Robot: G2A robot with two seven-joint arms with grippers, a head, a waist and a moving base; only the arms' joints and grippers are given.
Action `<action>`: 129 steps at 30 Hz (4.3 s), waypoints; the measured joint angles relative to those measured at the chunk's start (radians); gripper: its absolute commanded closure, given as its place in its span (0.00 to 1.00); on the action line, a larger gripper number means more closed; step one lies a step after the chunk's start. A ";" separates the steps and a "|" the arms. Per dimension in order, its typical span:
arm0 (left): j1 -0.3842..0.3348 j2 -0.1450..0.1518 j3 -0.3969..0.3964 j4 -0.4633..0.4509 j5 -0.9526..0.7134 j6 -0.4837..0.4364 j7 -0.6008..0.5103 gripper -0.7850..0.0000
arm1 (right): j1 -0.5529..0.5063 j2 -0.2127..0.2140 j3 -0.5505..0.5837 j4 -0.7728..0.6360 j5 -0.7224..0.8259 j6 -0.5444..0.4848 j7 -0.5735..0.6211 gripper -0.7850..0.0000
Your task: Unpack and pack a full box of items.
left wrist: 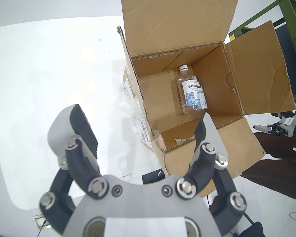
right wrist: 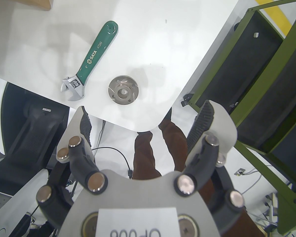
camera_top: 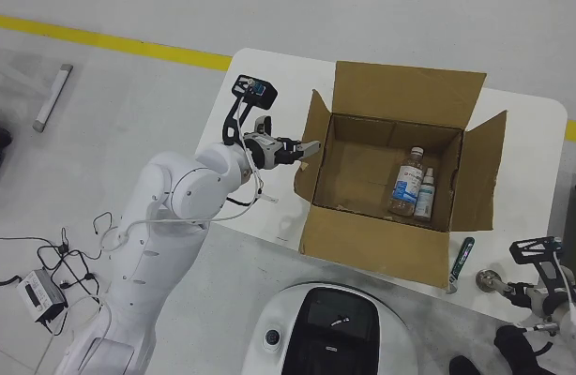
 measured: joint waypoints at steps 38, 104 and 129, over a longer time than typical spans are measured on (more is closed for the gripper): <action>0.000 0.000 0.000 0.000 0.000 0.000 0.000 0.00 | 0.171 0.016 -0.230 0.228 -0.125 -0.003 0.114 0.57; 0.000 0.000 0.000 0.000 0.000 0.000 0.000 0.00 | 0.500 0.100 0.107 -0.118 0.409 -0.061 0.222 1.00; 0.000 0.000 0.000 0.000 0.000 0.000 0.000 0.00 | 0.882 0.095 -0.766 0.065 0.105 0.086 -0.070 1.00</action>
